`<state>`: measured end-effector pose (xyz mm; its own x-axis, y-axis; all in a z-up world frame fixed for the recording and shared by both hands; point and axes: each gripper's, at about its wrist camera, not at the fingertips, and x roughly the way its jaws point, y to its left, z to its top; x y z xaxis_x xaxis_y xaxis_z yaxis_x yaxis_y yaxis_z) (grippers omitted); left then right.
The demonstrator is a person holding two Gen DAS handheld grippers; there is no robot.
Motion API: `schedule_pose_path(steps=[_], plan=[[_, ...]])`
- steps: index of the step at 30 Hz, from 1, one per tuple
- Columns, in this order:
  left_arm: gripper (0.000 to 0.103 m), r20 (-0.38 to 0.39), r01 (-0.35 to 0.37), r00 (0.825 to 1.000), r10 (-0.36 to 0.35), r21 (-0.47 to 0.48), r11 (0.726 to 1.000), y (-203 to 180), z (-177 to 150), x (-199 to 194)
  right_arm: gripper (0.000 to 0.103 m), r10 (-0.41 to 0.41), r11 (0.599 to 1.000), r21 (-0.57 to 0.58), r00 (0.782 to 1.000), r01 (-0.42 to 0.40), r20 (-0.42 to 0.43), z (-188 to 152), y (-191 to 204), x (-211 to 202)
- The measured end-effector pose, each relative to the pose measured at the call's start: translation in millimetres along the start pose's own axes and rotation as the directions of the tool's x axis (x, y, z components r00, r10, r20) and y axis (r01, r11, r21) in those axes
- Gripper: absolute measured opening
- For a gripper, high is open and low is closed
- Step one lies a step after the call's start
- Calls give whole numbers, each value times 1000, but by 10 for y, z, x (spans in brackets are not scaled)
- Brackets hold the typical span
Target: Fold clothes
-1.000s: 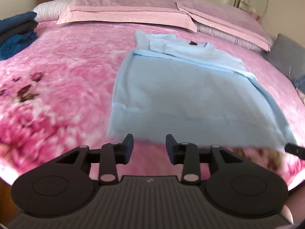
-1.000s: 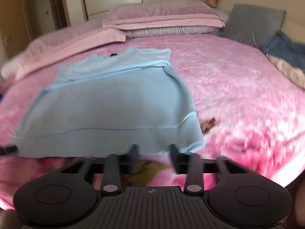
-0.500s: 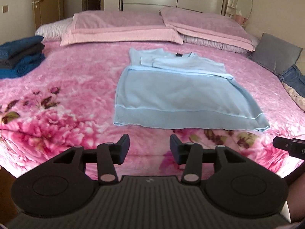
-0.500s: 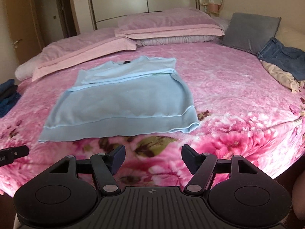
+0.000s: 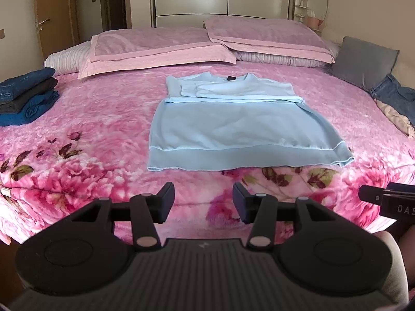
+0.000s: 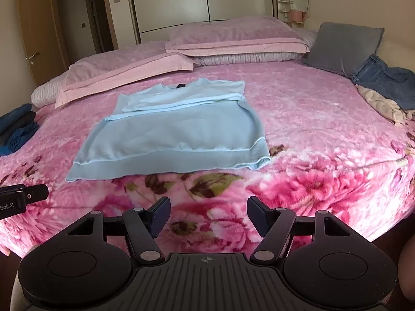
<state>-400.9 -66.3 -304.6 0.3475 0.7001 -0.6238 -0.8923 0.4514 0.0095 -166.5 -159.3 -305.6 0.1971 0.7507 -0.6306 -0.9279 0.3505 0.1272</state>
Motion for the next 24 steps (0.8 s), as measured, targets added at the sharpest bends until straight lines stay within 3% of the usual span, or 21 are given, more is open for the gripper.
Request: schedule_pose_path(steps=[11,24], plan=[[46,-66,-7,998,7,-7,1000,22,-46,317,69,-11,1000,-15,998,10,-58,-39,7,251],[46,-186,2,982,-5,-16,1000,90,-179,835,69,-25,1000,9,986,27,-162,-126,-121,720]])
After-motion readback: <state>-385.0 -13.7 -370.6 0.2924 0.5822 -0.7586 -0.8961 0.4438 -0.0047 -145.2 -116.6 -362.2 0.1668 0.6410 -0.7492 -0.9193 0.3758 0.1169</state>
